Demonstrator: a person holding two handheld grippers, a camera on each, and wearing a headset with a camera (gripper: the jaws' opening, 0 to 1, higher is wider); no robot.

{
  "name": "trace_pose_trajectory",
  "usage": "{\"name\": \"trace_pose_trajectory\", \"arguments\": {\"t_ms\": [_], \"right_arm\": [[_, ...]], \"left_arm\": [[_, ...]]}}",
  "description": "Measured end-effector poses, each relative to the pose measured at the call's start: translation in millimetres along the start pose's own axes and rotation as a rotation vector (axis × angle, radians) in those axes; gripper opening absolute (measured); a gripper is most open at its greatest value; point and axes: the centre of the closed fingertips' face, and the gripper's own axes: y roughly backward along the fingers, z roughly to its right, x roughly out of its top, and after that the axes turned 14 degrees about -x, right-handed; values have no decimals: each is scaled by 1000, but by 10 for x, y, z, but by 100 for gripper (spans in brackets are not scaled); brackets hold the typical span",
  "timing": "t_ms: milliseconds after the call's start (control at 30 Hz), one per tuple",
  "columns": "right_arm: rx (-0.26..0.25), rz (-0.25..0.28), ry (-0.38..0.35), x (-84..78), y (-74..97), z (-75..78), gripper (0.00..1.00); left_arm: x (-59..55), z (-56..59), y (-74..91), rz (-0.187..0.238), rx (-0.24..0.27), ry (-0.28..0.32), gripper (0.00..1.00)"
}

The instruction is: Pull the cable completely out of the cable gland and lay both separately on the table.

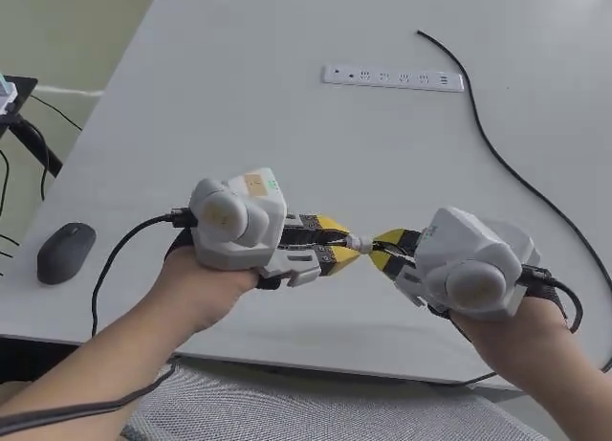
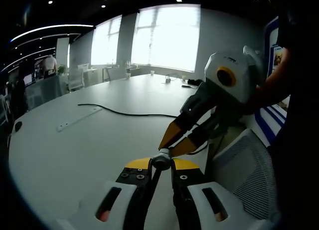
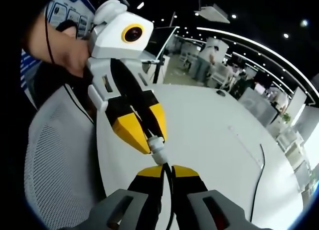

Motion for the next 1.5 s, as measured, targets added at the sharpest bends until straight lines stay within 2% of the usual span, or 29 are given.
{"name": "trace_pose_trajectory", "arguments": {"t_ms": [133, 267, 467, 600, 867, 1000, 1100, 1267, 1333, 1433, 1500], "right_arm": [[-3, 3, -26, -7, 9, 5, 1], [-3, 6, -104, -11, 10, 22, 1], [-21, -35, -142, -146, 17, 70, 1], [-31, -69, -230, -259, 33, 118, 1], [-43, -106, -314, -400, 47, 123, 1], [-76, -155, -377, -523, 31, 165, 1], [-86, -186, -475, -593, 24, 179, 1], [-111, -254, -533, -787, 2, 202, 1], [-120, -282, -596, -854, -2, 199, 1], [-128, -339, -647, -997, -11, 185, 1], [-131, -354, -682, -1032, -11, 177, 1]], "left_arm": [[6, 5, -2, -2, 0, -4, 15], [19, 10, 6, -3, 1, -9, 15], [25, 9, 37, 4, 1, -8, 15], [31, 20, 51, 10, 0, -7, 15], [24, 41, 55, 6, -8, -12, 15], [32, 34, 67, 14, -4, -11, 15], [27, 24, 77, 19, -1, -9, 15], [4, 13, 105, 22, 7, -5, 15], [-6, 20, 109, 23, 7, -4, 15], [-13, 18, 117, 27, 10, -2, 15], [-17, 7, 126, 29, 14, -1, 15]]}}
